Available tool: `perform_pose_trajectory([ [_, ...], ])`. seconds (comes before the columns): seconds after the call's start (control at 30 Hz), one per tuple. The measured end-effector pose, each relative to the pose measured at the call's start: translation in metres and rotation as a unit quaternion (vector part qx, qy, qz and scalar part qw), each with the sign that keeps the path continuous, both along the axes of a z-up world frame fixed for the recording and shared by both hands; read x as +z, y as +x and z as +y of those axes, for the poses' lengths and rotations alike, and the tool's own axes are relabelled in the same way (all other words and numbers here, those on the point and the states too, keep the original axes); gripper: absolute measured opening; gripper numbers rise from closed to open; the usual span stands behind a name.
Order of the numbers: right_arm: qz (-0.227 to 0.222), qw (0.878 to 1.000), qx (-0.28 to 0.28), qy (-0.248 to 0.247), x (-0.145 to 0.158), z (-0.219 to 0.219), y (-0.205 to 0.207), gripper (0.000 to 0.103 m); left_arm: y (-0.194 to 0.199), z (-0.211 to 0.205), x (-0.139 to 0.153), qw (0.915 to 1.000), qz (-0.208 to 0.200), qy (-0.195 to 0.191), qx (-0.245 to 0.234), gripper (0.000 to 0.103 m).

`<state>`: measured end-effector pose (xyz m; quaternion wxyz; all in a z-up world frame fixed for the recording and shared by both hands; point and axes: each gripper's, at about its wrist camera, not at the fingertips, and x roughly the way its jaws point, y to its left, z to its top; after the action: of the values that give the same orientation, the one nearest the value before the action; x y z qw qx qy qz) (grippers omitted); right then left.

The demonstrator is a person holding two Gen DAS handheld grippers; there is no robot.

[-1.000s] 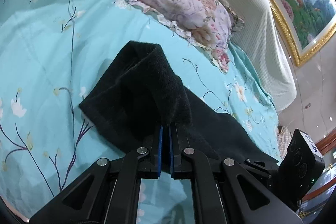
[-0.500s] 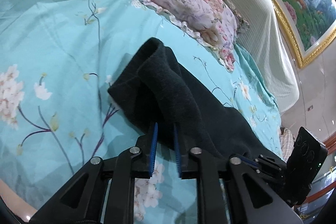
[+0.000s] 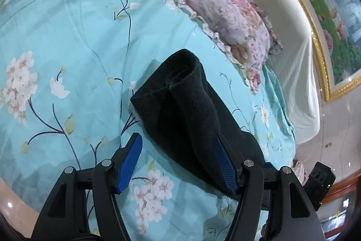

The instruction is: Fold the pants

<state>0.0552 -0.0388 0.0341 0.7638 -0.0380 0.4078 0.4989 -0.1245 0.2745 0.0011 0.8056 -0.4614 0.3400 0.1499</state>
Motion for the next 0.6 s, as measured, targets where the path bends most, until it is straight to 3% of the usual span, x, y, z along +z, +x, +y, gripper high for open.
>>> perform_pose_trajectory([
  [0.23, 0.018, 0.998, -0.050, 0.021, 0.007, -0.010, 0.047, 0.051, 0.021, 0.004, -0.016, 0.9995, 0.028, -0.014, 0.001, 0.071],
  [0.33, 0.014, 0.998, -0.059, 0.009, 0.006, -0.003, 0.071, 0.051, 0.023, 0.007, -0.023, 0.9993, 0.032, -0.019, 0.003, 0.071],
  [0.6, 0.044, 0.997, 0.005, -0.055, -0.025, 0.044, 0.112, 0.051, 0.025, 0.009, -0.025, 0.9995, 0.030, 0.001, -0.006, 0.070],
])
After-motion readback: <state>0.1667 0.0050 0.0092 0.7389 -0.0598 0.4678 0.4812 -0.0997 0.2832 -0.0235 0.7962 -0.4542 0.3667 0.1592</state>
